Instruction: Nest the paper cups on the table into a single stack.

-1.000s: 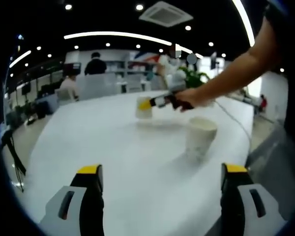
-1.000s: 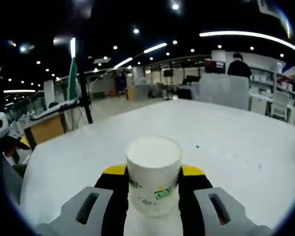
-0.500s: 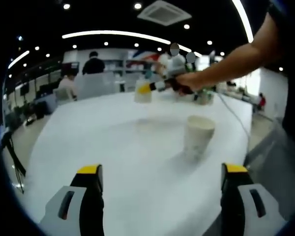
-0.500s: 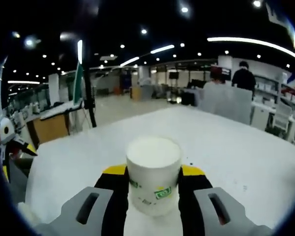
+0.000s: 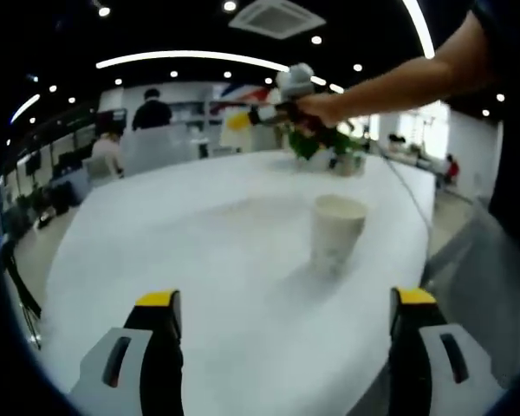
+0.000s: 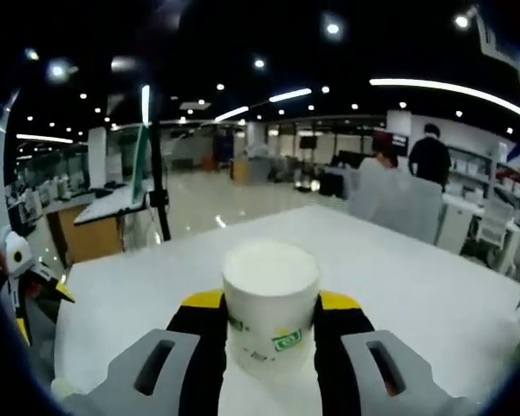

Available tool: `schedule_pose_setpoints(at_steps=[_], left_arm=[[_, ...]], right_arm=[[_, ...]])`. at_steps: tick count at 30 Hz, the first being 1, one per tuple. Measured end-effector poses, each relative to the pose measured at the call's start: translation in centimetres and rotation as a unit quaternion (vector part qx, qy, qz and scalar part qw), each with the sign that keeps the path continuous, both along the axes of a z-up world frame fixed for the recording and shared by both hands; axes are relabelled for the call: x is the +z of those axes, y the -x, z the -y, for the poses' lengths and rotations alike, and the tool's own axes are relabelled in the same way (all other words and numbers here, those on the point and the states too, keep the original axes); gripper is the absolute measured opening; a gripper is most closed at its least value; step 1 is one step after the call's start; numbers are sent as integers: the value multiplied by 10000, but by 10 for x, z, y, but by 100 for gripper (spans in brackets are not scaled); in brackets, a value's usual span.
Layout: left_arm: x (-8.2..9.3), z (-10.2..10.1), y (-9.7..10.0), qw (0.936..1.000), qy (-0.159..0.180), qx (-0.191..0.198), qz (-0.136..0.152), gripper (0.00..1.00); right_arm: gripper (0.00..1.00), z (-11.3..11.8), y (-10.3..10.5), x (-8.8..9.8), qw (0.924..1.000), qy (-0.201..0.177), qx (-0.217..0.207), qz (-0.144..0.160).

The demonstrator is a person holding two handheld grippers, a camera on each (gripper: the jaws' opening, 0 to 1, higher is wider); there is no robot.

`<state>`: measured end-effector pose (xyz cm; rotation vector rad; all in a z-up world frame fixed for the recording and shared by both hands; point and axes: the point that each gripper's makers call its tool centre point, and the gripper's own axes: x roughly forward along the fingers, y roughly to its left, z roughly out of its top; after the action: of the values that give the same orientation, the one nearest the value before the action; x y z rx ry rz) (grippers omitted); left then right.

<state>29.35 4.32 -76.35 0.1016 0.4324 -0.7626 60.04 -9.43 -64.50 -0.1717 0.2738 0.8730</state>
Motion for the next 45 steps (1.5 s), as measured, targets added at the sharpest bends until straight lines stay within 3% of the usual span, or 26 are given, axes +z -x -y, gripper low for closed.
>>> schedule_pose_setpoints(at_steps=[11, 19, 45], left_arm=[[0, 5, 5, 9998, -76, -180, 31, 100], [-3, 4, 8, 9997, -64, -96, -204, 100], [6, 9, 8, 9998, -61, -161, 31, 98]], right_arm=[[36, 1, 13, 33, 9999, 26, 21, 113], [36, 6, 29, 38, 9999, 60, 14, 135], [36, 4, 83, 57, 9996, -121, 176, 175]])
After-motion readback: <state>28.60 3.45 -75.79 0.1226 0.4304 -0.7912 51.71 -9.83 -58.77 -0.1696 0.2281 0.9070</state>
